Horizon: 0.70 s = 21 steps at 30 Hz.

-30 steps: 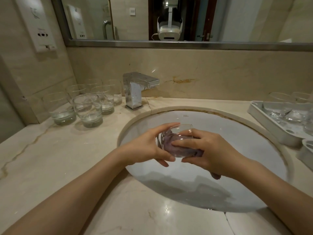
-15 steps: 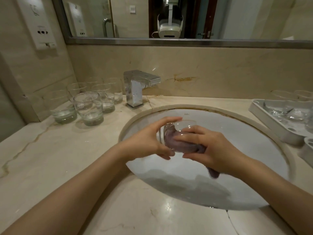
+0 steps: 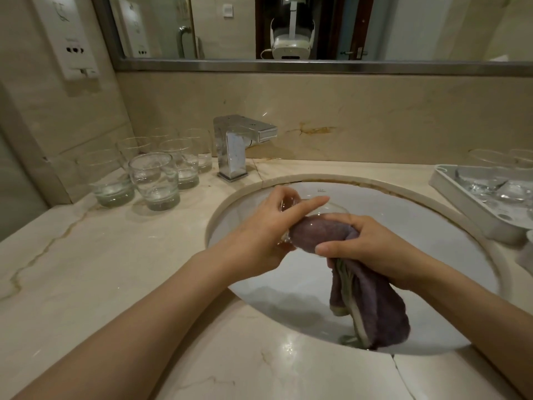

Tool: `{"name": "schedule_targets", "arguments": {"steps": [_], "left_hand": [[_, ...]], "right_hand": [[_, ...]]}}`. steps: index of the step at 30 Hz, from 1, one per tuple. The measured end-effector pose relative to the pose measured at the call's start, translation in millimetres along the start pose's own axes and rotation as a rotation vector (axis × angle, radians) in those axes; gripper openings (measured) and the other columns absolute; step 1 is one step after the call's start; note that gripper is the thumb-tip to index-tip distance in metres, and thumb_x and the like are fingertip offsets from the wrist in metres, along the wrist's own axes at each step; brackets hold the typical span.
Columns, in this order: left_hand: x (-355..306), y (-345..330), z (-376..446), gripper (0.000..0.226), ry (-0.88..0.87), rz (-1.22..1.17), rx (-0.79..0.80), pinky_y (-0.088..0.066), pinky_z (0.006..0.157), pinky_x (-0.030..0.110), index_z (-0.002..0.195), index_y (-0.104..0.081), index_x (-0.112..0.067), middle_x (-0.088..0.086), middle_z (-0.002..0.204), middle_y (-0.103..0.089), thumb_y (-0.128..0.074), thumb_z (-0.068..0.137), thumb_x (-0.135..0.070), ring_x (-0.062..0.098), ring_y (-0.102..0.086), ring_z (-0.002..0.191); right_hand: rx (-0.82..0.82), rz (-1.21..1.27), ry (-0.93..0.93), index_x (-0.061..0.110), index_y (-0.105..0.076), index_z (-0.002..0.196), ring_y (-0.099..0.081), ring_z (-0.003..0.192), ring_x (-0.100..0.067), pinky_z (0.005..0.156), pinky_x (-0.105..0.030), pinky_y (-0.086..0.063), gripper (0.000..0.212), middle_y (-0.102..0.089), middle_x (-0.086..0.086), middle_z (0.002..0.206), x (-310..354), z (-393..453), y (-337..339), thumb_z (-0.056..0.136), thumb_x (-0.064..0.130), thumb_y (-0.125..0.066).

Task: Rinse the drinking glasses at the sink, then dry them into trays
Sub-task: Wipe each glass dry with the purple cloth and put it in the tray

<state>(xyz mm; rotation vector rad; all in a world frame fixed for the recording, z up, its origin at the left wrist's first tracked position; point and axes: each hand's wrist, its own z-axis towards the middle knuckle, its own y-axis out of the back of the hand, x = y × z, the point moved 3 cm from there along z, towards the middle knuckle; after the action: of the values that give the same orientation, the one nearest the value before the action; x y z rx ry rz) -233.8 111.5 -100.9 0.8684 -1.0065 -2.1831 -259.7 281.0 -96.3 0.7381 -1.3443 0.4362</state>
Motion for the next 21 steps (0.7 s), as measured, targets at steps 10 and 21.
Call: {"name": "schedule_targets", "arguments": {"steps": [10,21], "left_hand": [[7,-6,-3,0.077,0.548,-1.024,0.305,-0.058,0.083,0.047,0.138,-0.044,-0.038,0.004,0.138,-0.046,-0.068,0.081,0.007,0.029,-0.065,0.107],[-1,-3,1,0.089,-0.029,0.058,-0.025,-0.041,0.090,0.019,0.145,-0.026,-0.041,0.005,0.133,-0.034,-0.076,0.079,-0.008,0.014,-0.044,0.112]], "right_hand": [[-0.176,-1.356,0.670,0.034,-0.060,0.121,-0.065,0.076,-0.028,0.052,-0.037,-0.055,0.064,-0.067,-0.004,0.114,-16,0,14,0.065,0.022,-0.088],[-0.013,0.045,0.019,0.024,-0.067,0.109,-0.062,0.064,-0.009,0.062,-0.019,-0.052,0.043,-0.073,0.003,0.081,2,-2,4,0.070,0.014,-0.081]]}}
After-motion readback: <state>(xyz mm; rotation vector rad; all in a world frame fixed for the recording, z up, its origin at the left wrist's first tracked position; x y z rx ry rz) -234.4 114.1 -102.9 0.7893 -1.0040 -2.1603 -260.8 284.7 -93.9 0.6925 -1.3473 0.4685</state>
